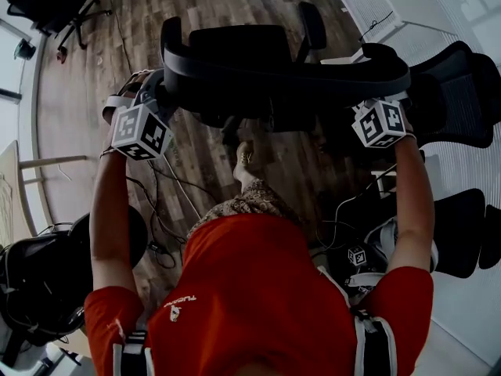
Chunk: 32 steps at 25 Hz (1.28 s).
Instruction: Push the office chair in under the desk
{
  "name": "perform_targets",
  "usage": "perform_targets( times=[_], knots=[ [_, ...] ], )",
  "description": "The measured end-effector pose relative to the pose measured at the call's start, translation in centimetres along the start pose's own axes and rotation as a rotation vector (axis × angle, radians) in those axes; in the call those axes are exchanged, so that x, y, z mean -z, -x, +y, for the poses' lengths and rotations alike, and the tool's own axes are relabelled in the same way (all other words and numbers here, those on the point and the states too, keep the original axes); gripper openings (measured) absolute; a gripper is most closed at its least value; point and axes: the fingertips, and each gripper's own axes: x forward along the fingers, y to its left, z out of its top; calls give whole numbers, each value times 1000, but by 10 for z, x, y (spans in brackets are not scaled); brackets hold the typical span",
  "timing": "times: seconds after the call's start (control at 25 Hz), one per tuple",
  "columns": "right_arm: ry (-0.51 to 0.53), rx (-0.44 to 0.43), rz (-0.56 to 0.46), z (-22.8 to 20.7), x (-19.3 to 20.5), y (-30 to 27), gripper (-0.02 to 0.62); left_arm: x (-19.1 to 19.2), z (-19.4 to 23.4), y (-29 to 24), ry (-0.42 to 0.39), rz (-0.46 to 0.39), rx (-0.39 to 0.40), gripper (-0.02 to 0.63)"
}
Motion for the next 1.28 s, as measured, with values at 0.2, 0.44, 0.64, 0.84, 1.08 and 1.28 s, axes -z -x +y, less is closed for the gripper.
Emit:
perform_targets(
  times=[0.2, 0.44, 0.64, 0.84, 1.08, 1.28],
  knots=[
    [-15, 17, 17, -27, 11, -21, 114, 10, 32, -26, -7, -4, 13, 141],
    [-28, 28, 29, -59, 23, -52, 114, 27, 73, -60, -15, -9, 32, 141],
    [-46, 39, 50, -86, 27, -80, 114, 49, 109, -88, -26, -8, 51, 141],
    [-64, 38, 68, -109, 34, -110, 112, 70, 144, -119, -37, -21, 80, 141],
    [-85, 46, 99, -141, 29, -149, 110, 106, 190, -149, -48, -41, 98, 146],
    [-112, 51, 130, -164, 30, -172, 109, 124, 226, -173, -68, -68, 118, 147]
  ],
)
